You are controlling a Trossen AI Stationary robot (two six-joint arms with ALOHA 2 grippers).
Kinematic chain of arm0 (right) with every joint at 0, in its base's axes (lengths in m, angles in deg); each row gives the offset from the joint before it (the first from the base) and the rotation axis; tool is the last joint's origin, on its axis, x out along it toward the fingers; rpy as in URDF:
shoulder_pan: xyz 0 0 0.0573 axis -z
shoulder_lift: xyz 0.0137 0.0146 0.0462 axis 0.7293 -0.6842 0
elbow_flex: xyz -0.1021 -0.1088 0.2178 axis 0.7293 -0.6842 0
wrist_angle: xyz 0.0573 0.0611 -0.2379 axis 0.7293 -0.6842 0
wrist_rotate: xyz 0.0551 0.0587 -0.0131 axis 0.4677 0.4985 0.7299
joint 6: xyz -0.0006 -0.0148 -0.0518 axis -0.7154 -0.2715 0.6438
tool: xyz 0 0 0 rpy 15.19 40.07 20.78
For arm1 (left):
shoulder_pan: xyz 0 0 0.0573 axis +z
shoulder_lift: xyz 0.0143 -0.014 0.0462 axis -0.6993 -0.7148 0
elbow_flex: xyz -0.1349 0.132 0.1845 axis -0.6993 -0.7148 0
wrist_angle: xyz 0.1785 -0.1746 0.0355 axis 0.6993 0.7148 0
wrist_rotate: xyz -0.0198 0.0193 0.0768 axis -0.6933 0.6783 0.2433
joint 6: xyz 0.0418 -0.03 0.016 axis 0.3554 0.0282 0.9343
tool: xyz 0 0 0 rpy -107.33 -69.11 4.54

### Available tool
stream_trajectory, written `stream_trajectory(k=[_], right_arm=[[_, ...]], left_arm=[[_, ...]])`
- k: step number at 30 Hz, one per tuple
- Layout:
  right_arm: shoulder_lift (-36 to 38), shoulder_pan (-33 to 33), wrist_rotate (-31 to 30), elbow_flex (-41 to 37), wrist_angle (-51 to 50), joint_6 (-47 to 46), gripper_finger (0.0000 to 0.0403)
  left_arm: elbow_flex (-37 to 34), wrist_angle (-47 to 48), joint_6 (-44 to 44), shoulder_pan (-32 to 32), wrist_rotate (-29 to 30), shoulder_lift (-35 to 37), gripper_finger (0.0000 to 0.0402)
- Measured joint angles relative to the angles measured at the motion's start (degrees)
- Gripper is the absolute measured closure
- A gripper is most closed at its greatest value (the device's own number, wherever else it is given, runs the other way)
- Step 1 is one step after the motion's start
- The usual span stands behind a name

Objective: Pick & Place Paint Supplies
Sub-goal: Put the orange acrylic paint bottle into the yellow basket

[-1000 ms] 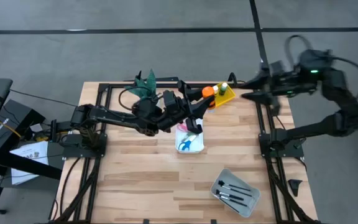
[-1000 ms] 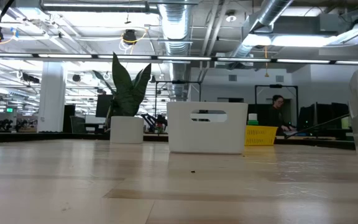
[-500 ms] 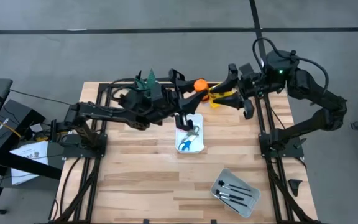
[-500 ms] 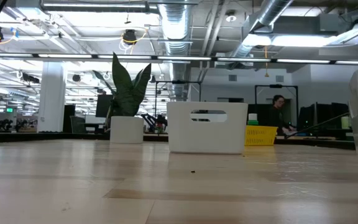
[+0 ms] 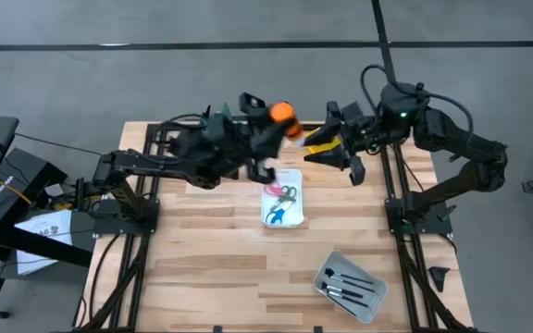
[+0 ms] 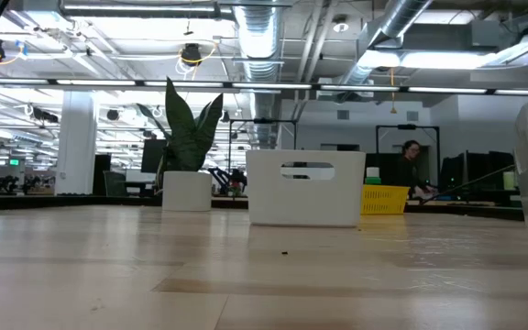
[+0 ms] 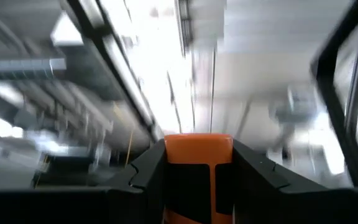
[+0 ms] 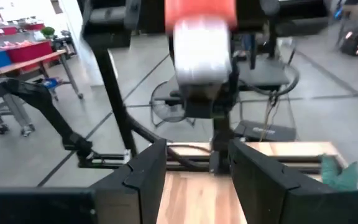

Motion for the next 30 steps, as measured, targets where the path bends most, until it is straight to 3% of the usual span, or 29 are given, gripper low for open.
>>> stream_trajectory(k=[5, 9, 22, 26, 30], right_arm=[[2.1, -0.9, -4.3, 0.0, 4.7, 6.1, 0.0234], [2.2, -3.0, -9.5, 0.0, 10.8, 16.2, 0.0234], [-2.1, -9.8, -35.3, 0.1, 17.3, 58.3, 0.0234], [-2.5, -10.6, -38.6, 0.0, 21.8, 64.7, 0.0235], [-2.7, -10.6, -39.3, 0.2, 24.3, 71.2, 0.0234]], left_arm=[[0.0, -16.5, -5.2, 0.0, 0.0, 0.0, 0.0266], [0.0, -22.6, -10.8, 0.0, 3.9, 0.0, 0.0266], [0.0, -22.4, -25.7, 0.0, 24.0, 0.0, 0.0266], [0.0, -22.9, -26.5, -0.7, 27.2, -0.1, 0.0266], [0.4, -21.3, -33.4, -1.2, 28.0, 0.0, 0.0266]])
